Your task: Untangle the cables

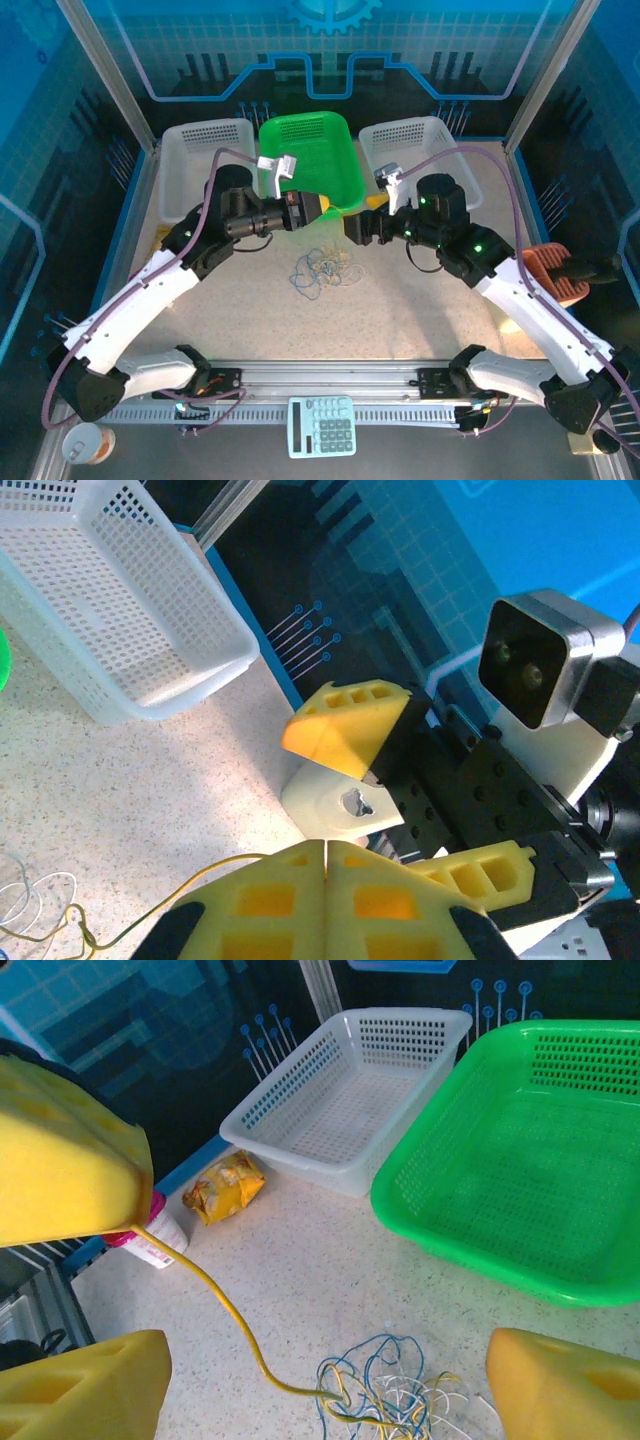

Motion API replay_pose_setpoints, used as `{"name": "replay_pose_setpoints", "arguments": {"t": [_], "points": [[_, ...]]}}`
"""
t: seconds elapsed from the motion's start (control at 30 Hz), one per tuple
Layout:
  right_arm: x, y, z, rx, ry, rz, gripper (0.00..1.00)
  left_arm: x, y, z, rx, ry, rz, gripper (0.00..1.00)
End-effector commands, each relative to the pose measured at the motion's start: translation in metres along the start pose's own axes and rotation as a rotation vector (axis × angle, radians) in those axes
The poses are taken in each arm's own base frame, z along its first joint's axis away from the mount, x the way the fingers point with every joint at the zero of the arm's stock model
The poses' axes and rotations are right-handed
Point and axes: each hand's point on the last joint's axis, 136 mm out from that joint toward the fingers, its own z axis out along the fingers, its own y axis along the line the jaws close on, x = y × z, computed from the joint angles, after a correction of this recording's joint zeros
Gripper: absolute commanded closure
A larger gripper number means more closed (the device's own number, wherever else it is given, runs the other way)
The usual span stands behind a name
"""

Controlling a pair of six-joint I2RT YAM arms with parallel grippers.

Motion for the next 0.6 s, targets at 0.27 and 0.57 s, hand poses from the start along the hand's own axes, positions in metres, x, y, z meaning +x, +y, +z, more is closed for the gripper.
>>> {"name": "replay_pose_setpoints", "arguments": {"t": [0.27, 0.57], "points": [[-0.012, 0.010, 0.019, -0.085, 0.009, -0.025, 0.42, -0.008, -0.024, -0.002, 0.058, 0.047, 0.050, 1.00], [-0.043, 0.013, 0.007, -0.062, -0.071, -0.022, 1.00, -0.018, -0.022, -0.006, 0.023, -0.004, 0.032, 0.86]]}}
